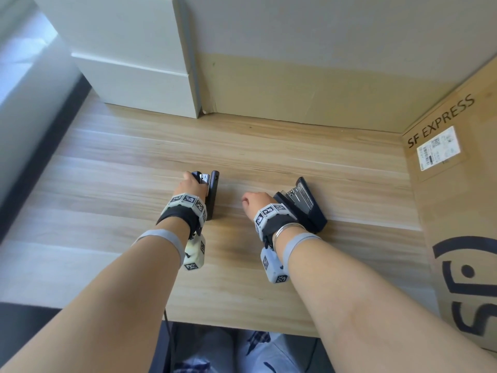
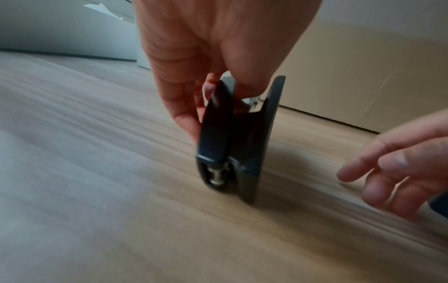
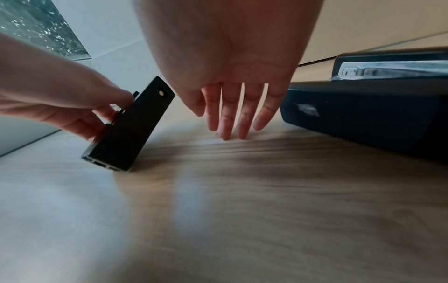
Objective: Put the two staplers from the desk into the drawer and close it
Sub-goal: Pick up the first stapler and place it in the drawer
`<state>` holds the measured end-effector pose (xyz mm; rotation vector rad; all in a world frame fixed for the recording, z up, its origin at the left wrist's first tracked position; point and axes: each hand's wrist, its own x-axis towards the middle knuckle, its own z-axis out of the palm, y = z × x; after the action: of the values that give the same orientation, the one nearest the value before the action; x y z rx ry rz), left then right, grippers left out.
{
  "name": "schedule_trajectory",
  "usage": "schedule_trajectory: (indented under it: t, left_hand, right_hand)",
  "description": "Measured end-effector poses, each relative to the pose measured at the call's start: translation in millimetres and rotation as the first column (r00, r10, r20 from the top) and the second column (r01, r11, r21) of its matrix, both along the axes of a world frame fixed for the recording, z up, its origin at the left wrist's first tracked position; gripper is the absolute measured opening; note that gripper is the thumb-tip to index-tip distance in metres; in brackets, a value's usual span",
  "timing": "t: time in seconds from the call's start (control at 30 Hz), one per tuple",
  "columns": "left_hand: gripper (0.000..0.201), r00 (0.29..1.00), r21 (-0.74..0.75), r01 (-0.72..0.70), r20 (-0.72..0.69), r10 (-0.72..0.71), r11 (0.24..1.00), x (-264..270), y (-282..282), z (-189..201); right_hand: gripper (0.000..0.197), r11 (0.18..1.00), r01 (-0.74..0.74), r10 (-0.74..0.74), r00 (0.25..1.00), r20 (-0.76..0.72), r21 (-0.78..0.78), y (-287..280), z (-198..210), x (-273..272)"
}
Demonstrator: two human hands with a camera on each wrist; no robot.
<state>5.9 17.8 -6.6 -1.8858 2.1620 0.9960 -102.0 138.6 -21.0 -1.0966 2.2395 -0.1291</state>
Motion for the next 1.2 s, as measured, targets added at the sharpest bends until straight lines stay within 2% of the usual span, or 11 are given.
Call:
schedule_trajectory:
  t: [0.23,0.33,0.47,0.6,0.77,0.9,0.97,1.1,1.2]
  left_hand:
    - [0.015,1.0,-0.032,0.011,-0.023,-0.012,0.999,10.0,5.1,2.5]
    - [0.033,1.0,-0.066,0.023,-0.014,-0.024,0.998,15.3,8.5,-0.3]
    - [0.037,0.998,-0.091,0.048,-0.025,-0.05,0.995,24.8,12.2,-1.1]
    - [0.051,0.992,-0.098,0.127,0.002,-0.127,0.987,32.5,14.1,2.0]
    - [0.048,0.964,-0.094,0.246,0.129,-0.233,0.965,45.7,15.1,8.3]
    - [0.045,0.971,-0.119,0.207,0.143,-0.19,0.971,71.8,16.3,8.7]
    - [0.04,0.974,-0.122,0.184,0.157,-0.164,0.975,102.8,14.9,8.5]
    - [0.038,0.977,-0.118,0.176,0.138,-0.16,0.977,117.6,18.8,13.1]
    - [0.037,0.984,-0.129,0.126,0.142,-0.107,0.984,167.0,23.2,18.3]
  right_hand:
    - [0.034,0.999,-0.048,0.048,0.999,-0.002,-0.004,-0.3,-1.2,-5.2]
    - [0.034,0.998,-0.061,0.061,0.998,-0.007,0.006,-0.3,-3.8,-6.0]
    - [0.034,0.995,-0.096,0.097,0.995,-0.016,0.032,-0.2,-5.8,-5.4]
    - [0.033,0.992,-0.122,0.123,0.992,-0.023,0.034,0.9,-6.4,-2.5]
    - [0.034,0.988,-0.152,0.154,0.987,-0.046,0.03,1.5,-5.7,10.3]
    - [0.034,0.984,-0.174,0.177,0.979,-0.1,0.042,2.7,-6.4,31.5]
    - [0.034,0.98,-0.191,0.196,0.973,-0.119,0.047,0.0,-3.9,57.2]
    - [0.037,0.989,-0.148,0.151,0.978,-0.147,0.032,-5.5,-3.0,62.7]
    - [0.038,0.985,-0.175,0.174,0.975,-0.141,0.008,-13.9,-3.7,101.1]
